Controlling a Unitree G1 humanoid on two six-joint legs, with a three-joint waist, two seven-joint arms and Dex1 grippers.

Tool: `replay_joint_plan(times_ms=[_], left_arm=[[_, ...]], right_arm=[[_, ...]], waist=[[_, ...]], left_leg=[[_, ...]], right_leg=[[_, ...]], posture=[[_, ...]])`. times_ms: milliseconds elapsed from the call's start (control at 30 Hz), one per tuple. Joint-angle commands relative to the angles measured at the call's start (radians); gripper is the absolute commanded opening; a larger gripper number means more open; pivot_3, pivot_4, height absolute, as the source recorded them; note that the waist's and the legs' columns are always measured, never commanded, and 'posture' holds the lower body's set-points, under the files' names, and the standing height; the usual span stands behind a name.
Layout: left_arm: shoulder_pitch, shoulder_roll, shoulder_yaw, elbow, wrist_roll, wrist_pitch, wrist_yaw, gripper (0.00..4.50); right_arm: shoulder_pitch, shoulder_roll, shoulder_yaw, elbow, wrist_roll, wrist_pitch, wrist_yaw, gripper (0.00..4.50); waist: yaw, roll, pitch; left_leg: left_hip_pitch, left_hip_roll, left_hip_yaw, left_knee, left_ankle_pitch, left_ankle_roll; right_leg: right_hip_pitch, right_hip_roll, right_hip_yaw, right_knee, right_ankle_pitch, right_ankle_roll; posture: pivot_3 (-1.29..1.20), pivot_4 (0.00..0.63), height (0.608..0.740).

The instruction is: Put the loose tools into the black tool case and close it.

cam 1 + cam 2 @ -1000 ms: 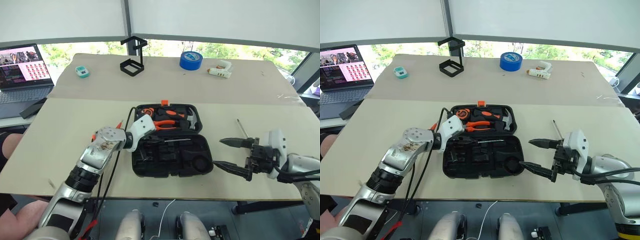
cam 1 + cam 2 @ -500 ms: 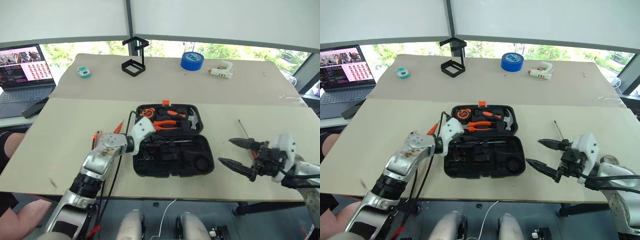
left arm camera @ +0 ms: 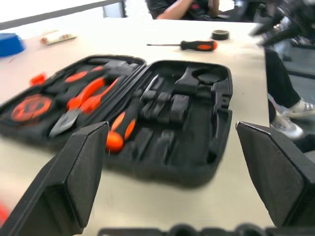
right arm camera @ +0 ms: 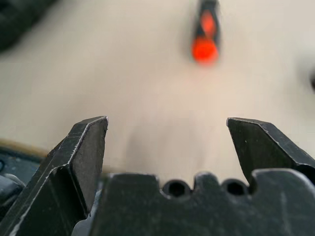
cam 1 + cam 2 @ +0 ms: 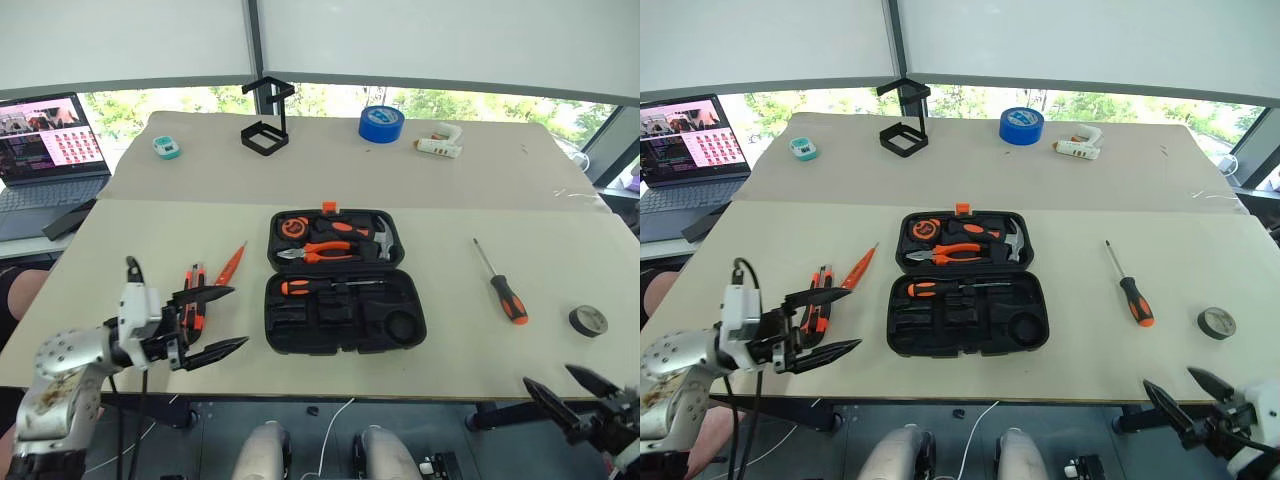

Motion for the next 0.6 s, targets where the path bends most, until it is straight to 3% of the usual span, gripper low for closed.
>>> replay_joint_plan(times_ms=[33,133,267,333,600], left_arm=[[0.007,-0.007,-0.001,-0.069,-0.068,0.039,0.028,4.45],[-0.005,-0.019,-0.042,-0.104,-0.093,0.071,0.041,4.45],[-0.057,-0.044,-0.12,-0.133,-0.101,0.093,0.061,4.45],[-0.076,-0.056,-0.156,-0.132,-0.083,0.078,0.054,4.45],[-0.102,-0.071,-0.209,-0.11,-0.061,0.042,0.041,4.45]], right_arm=[[-0.084,-0.072,-0.024,-0.105,0.025,0.103,-0.095,4.5],[-0.195,-0.152,0.002,-0.114,0.054,0.203,-0.119,4.5],[-0.417,-0.351,0.153,-0.021,0.009,0.471,-0.157,4.5],[-0.531,-0.399,0.234,0.054,-0.024,0.524,-0.167,4.5],[-0.856,-0.437,0.492,0.349,-0.176,0.594,-0.17,4.5]], waist=[[-0.005,0.002,-0.001],[-0.012,0.003,-0.002],[-0.01,0.003,-0.002],[-0.007,0.003,-0.002],[-0.002,0.003,-0.002]], left_leg=[[0.001,0.0,0.0,0.0,0.0,0.0],[0.001,0.0,0.002,0.0,0.0,0.0],[0.002,0.0,0.002,0.0,0.0,0.0],[0.001,-0.001,0.003,0.0,0.0,0.0],[-0.002,-0.003,0.003,0.0,-0.001,0.003]], right_leg=[[0.0,0.0,0.0,0.0,0.0,0.0],[0.0,0.002,0.003,0.0,0.002,0.0],[-0.001,0.005,0.005,0.001,0.005,0.006],[-0.002,0.005,0.006,0.001,0.005,0.006],[-0.002,0.005,0.005,-0.001,0.005,0.008]], posture=[[0.0,0.15,0.74],[0.0,0.15,0.74],[0.0,0.15,0.74],[0.0,0.15,0.74],[0.0,0.15,0.74]])
